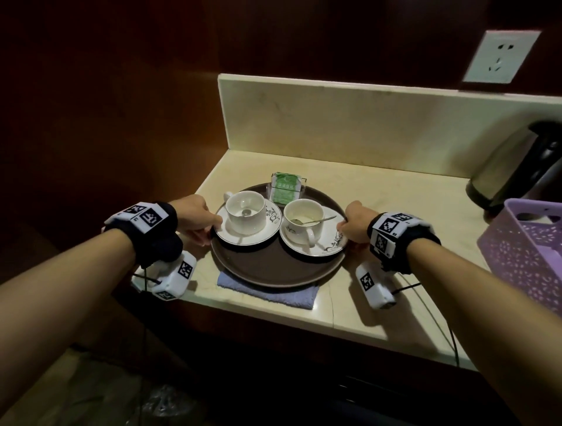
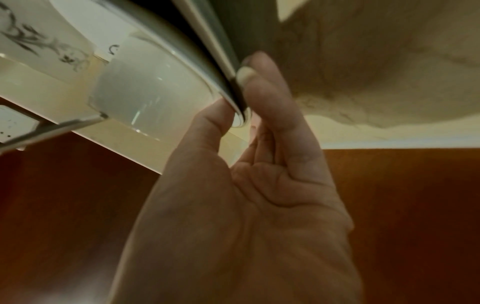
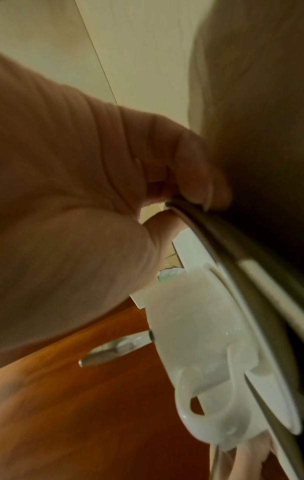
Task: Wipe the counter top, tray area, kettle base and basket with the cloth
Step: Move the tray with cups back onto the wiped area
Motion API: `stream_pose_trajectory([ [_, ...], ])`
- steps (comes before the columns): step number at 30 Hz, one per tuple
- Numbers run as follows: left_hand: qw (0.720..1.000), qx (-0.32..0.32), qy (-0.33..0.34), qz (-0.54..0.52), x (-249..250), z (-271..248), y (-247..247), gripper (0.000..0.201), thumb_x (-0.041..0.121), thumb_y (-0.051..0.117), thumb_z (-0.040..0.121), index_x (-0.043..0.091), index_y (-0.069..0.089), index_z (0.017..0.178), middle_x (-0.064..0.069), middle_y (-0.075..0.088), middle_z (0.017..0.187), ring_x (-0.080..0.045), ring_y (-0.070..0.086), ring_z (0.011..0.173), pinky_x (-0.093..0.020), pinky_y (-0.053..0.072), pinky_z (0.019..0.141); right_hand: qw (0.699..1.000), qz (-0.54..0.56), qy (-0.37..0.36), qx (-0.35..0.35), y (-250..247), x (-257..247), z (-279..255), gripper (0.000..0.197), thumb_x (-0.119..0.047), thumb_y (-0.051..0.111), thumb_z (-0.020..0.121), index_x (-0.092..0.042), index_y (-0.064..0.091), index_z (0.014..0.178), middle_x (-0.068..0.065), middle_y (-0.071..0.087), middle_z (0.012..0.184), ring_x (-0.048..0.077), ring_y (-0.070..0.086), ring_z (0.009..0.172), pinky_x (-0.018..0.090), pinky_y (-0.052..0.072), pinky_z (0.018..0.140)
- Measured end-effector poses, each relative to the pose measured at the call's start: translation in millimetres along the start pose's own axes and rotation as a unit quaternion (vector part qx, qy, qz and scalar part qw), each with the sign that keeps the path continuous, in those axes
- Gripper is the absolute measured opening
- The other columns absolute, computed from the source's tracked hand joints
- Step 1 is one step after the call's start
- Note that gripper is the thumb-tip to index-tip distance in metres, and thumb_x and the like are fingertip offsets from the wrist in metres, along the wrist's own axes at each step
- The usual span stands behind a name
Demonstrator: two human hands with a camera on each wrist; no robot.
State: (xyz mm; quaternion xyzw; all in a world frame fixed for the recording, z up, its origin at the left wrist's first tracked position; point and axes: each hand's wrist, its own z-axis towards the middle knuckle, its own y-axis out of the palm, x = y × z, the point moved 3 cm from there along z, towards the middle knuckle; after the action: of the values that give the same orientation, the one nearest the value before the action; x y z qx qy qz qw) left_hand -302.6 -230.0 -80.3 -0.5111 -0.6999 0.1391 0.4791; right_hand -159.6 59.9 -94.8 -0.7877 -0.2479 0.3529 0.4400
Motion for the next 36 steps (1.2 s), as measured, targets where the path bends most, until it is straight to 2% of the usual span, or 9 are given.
stream_pose_trajectory([
  [4, 1.000, 0.008, -0.001, -0.010, 5, 7, -2, 0.021, 0.013, 0.064, 0.089, -0.008, 0.065, 0.087, -0.021, 0.073, 0.080, -0.028, 0.073, 0.074, -0.027, 0.058, 0.052, 1.000, -0.004, -0.011, 0.021, -4, -1, 10, 0.048, -0.022, 0.048, 0.098, 0.006, 0.033, 0.135, 0.021, 0.061, 0.124, 0.036, 0.059, 0.112, 0.033, 0.043, 0.076],
  [8, 1.000, 0.017, -0.001, -0.016, 13, 22, -9, 0.021, 0.013, 0.064, 0.090, -0.008, 0.065, 0.089, -0.023, 0.072, 0.084, -0.025, 0.072, 0.069, -0.025, 0.056, 0.048, 1.000, -0.008, -0.012, 0.025, -7, -7, 26, 0.043, -0.024, 0.050, 0.097, 0.004, 0.040, 0.129, 0.021, 0.061, 0.121, 0.033, 0.060, 0.104, 0.032, 0.042, 0.073],
  [12, 1.000, 0.021, -0.004, -0.013, 23, 44, -19, 0.023, 0.011, 0.065, 0.089, -0.011, 0.066, 0.096, -0.026, 0.072, 0.092, -0.028, 0.070, 0.071, -0.024, 0.056, 0.045, 0.999, -0.010, -0.016, 0.034, -12, -16, 46, 0.041, -0.025, 0.051, 0.097, 0.002, 0.042, 0.126, 0.021, 0.061, 0.119, 0.035, 0.060, 0.105, 0.033, 0.041, 0.072],
  [17, 0.999, 0.040, -0.005, -0.019, 37, 72, -32, 0.012, 0.007, 0.064, 0.089, -0.003, 0.061, 0.082, -0.021, 0.067, 0.083, -0.025, 0.066, 0.065, -0.026, 0.056, 0.042, 0.999, -0.003, -0.012, 0.046, -19, -30, 72, 0.039, -0.025, 0.051, 0.097, 0.001, 0.042, 0.126, 0.021, 0.061, 0.120, 0.036, 0.059, 0.106, 0.034, 0.041, 0.073],
  [20, 0.999, 0.048, -0.008, -0.023, 44, 86, -39, 0.011, 0.006, 0.064, 0.090, -0.003, 0.060, 0.084, -0.018, 0.066, 0.078, -0.024, 0.066, 0.063, -0.030, 0.059, 0.047, 0.999, -0.005, -0.013, 0.050, -22, -38, 85, 0.038, -0.024, 0.051, 0.098, 0.001, 0.043, 0.125, 0.020, 0.060, 0.119, 0.036, 0.059, 0.106, 0.033, 0.040, 0.072],
  [25, 0.997, 0.067, -0.015, -0.020, 52, 106, -46, 0.020, 0.006, 0.062, 0.089, -0.011, 0.065, 0.098, -0.024, 0.071, 0.084, -0.033, 0.072, 0.073, -0.045, 0.062, 0.072, 0.998, -0.008, -0.016, 0.055, -24, -48, 107, 0.038, -0.024, 0.050, 0.097, 0.001, 0.042, 0.123, 0.022, 0.061, 0.116, 0.034, 0.057, 0.094, 0.033, 0.040, 0.070],
  [31, 0.996, 0.084, -0.018, -0.013, 69, 114, -46, 0.024, 0.006, 0.049, 0.091, -0.010, 0.059, 0.106, -0.028, 0.070, 0.092, -0.037, 0.073, 0.079, -0.052, 0.060, 0.072, 0.998, 0.002, -0.013, 0.056, -30, -51, 123, 0.040, -0.026, 0.052, 0.096, 0.001, 0.041, 0.123, 0.021, 0.062, 0.114, 0.032, 0.057, 0.090, 0.034, 0.041, 0.070],
  [36, 0.996, 0.085, -0.029, -0.009, 71, 117, -50, 0.033, 0.018, 0.046, 0.096, -0.011, 0.058, 0.107, -0.027, 0.068, 0.100, -0.040, 0.070, 0.088, -0.052, 0.058, 0.083, 0.998, 0.002, -0.029, 0.047, -27, -57, 124, 0.039, -0.027, 0.051, 0.096, -0.002, 0.041, 0.123, 0.018, 0.062, 0.113, 0.030, 0.054, 0.089, 0.035, 0.041, 0.070],
])
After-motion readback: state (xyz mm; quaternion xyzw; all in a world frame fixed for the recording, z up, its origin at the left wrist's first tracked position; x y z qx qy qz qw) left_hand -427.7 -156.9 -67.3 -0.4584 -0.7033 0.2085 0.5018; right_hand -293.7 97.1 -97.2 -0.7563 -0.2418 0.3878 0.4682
